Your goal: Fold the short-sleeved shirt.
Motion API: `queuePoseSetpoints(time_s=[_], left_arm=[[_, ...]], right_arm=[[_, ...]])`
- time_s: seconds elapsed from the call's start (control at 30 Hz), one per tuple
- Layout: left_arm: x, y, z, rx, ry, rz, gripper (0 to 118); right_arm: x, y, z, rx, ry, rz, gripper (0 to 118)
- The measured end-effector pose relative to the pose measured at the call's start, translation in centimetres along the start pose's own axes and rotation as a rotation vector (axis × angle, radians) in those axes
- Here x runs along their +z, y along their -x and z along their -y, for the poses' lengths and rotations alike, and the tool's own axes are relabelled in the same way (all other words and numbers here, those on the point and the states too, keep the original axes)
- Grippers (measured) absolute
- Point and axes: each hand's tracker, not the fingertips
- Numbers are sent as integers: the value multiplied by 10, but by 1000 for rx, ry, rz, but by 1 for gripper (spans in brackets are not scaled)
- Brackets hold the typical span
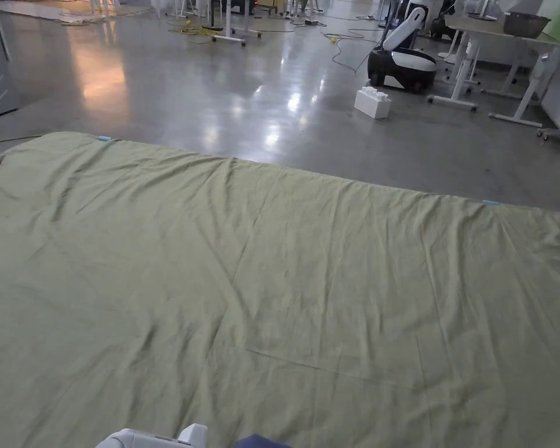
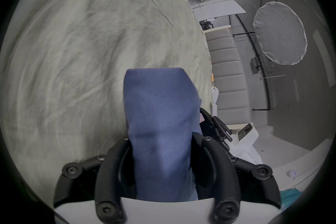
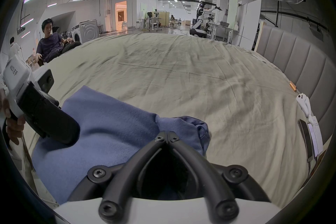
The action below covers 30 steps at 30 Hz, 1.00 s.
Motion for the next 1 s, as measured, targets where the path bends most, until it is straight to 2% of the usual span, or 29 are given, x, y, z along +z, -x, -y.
queuePoseSetpoints(time_s=[0.07, 0.17, 0.2, 0.33, 0.43, 0.57, 0.6, 0.83, 1.0], left_arm=[[1, 8, 3, 74, 6, 40, 33], [2, 12, 6, 57, -6, 82, 24], [0, -7, 18, 53, -6, 94, 22], [5, -9, 14, 49, -21, 100, 21], [18, -26, 13, 5, -27, 103, 20], [69, -56, 1, -37, -41, 95, 20], [81, -30, -8, -54, -56, 76, 20], [209, -1, -40, -68, -152, -96, 20], [305, 30, -68, -40, -193, -220, 20]], right_arm=[[3, 1, -3, -1, -2, -4, 0], [9, 3, -6, 11, -12, -8, 0], [10, 4, -5, 18, -15, -6, 0], [13, 5, -8, 37, -24, -2, 1], [23, 3, -18, 21, -48, -2, 1], [38, -7, -47, 15, -135, 28, 0], [40, -11, -57, 13, -154, 32, 0], [59, -43, -140, 14, -331, 94, 0], [74, -67, -193, -25, -418, 141, 0]])
